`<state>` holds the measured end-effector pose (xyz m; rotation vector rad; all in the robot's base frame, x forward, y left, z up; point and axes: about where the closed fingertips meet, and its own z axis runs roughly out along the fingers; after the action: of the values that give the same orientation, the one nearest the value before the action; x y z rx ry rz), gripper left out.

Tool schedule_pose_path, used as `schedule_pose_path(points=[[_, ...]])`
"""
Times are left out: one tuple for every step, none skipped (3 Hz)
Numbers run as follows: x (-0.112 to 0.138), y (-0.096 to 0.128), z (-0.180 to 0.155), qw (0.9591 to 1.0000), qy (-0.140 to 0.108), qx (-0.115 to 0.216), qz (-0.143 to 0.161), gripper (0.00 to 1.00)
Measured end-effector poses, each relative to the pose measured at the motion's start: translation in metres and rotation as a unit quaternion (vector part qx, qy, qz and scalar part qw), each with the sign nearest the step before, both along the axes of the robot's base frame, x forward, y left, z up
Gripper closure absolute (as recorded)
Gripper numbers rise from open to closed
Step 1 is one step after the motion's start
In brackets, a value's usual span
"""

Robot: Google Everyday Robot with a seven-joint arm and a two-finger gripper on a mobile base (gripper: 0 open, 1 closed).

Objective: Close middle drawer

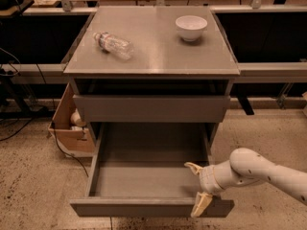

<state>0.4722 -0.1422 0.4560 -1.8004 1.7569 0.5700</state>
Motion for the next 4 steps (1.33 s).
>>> schedule_pose_path(points=[[0.0179,0.0300,-0.0132,0.9993,-0.004,0.025,0.028,0.26],[0.0224,0.0371,-0.0133,0.9989,-0.006,0.030,0.035,0.49],[0.0208,0.0355,-0.0064,0.9989,-0.006,0.030,0.035,0.72],[0.0195,0.0355,-0.0061,0.9989,-0.006,0.030,0.035,0.86]])
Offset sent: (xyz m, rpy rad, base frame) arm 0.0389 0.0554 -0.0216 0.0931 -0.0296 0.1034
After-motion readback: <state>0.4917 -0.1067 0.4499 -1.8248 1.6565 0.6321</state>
